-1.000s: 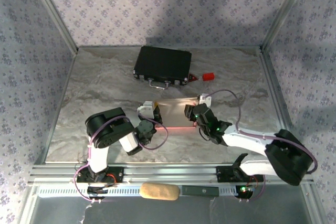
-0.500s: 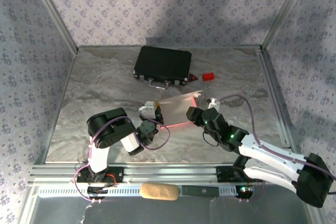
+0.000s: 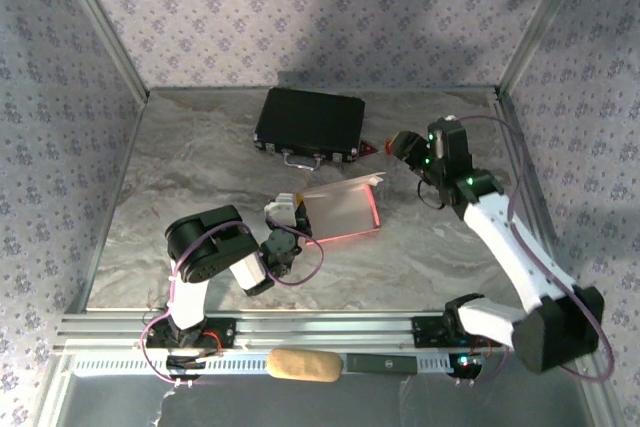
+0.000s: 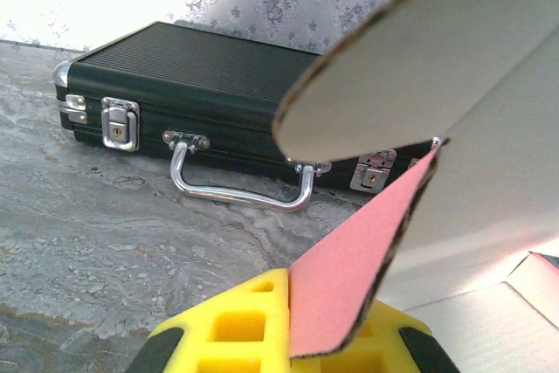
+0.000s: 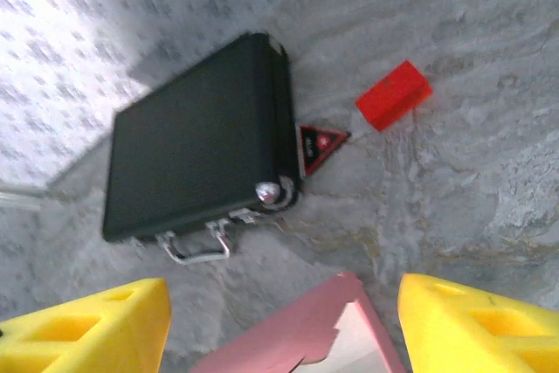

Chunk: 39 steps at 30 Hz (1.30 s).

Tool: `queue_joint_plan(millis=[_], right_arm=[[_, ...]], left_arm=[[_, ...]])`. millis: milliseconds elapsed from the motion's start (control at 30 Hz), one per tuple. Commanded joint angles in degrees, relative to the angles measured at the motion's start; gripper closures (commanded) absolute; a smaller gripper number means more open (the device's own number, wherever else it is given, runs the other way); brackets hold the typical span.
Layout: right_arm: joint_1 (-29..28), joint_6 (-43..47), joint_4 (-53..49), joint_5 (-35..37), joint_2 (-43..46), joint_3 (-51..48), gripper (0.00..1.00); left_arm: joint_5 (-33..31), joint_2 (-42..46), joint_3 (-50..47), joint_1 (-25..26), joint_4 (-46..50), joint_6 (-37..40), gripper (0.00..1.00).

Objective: Fold the paper box

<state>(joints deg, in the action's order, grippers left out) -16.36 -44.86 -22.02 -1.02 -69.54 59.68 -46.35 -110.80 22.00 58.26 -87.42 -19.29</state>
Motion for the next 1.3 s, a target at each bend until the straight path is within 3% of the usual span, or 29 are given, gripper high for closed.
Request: queue_joint_plan(millis=[0,133,300,400,600,967,1267], right_arm=[[3.35,7.31,-5.99,-14.98,-8.66,5.58,0.28],[3.5,6.01,-12.04,-18.8,-17.83,13.44,0.3],[6.14,1.77,-9.72,-25.91,-22.09,12.88,0.36],[6.53,1.96,-13.61,-29.26,-25.36,14.79,0.38],[6.45,1.05,-12.68,-31.04,-27.38,13.5,0.45],[5.89,0.83,-9.86,-34.99,-30.93,14.46,0.47],[4.8,1.87,-10.6,-36.2,-31.03,14.91,0.55]], left_arm=[[1.61,-2.84,-0.96,0.8,7.74,-0.84,1.0],[1.44,-2.57,-0.65,0.72,7.95,-0.53,1.0],[1.44,-2.31,-0.58,0.77,8.23,-0.22,1.0],[1.41,-1.98,-0.65,0.79,8.39,-0.22,1.0],[1.57,-2.3,-0.14,0.79,8.48,-0.44,1.0],[1.35,-2.23,0.06,0.8,8.58,-0.45,1.0],[1.44,-2.36,0.5,0.8,8.82,-0.14,1.0]])
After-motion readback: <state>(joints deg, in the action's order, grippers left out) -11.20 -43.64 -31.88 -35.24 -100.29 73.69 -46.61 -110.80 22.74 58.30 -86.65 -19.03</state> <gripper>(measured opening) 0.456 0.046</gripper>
